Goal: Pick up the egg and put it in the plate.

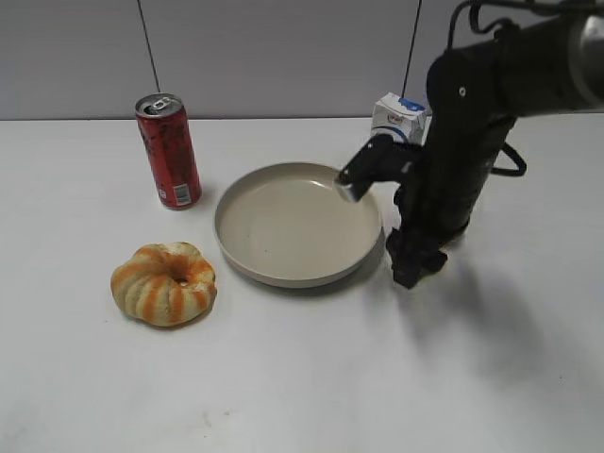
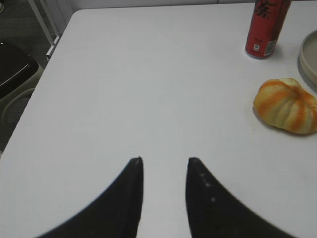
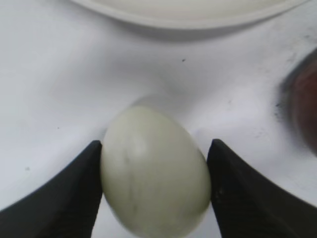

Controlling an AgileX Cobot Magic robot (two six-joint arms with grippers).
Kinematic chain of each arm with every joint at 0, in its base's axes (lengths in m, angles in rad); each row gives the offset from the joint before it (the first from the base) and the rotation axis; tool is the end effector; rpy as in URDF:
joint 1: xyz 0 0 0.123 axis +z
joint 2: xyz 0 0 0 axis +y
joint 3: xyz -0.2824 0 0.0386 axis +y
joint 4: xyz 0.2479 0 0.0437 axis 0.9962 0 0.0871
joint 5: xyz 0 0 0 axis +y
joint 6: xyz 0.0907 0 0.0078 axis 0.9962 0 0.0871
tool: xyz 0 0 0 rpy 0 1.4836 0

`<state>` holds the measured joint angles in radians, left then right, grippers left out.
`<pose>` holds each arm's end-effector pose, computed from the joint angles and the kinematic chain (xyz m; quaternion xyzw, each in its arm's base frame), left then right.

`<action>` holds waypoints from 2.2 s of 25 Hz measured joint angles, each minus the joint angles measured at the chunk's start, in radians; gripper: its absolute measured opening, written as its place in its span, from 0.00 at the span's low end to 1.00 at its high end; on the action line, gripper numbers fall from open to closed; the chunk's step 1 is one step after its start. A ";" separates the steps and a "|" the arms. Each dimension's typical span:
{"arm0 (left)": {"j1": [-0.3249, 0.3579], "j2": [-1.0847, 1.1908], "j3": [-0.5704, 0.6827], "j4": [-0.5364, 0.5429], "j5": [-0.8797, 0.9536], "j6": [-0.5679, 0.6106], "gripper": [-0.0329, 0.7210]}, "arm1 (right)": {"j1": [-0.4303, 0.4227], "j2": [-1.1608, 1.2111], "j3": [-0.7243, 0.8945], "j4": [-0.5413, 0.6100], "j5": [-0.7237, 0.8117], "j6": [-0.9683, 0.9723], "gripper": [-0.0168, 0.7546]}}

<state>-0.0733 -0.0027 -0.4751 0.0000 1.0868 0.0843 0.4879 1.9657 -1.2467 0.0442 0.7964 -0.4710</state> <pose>-0.0036 0.0003 0.2681 0.0681 0.8629 0.0028 0.5008 0.3276 0.1771 0.1483 -0.4473 0.8914 0.0175 0.0711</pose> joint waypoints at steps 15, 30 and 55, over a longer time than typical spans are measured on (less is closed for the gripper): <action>0.000 0.000 0.000 0.000 0.000 0.000 0.35 | 0.074 0.166 -0.329 0.253 -0.073 0.000 0.62; 0.000 0.000 0.000 0.000 0.000 0.000 0.35 | 0.083 0.242 -0.339 0.244 -0.087 0.017 0.87; 0.000 0.000 0.000 0.000 0.000 0.000 0.35 | -0.216 -0.655 0.053 -0.062 0.348 0.543 0.86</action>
<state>-0.0733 -0.0027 -0.4751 0.0000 1.0868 0.0843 0.2715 1.3104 -1.1936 -0.0180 1.1446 0.0722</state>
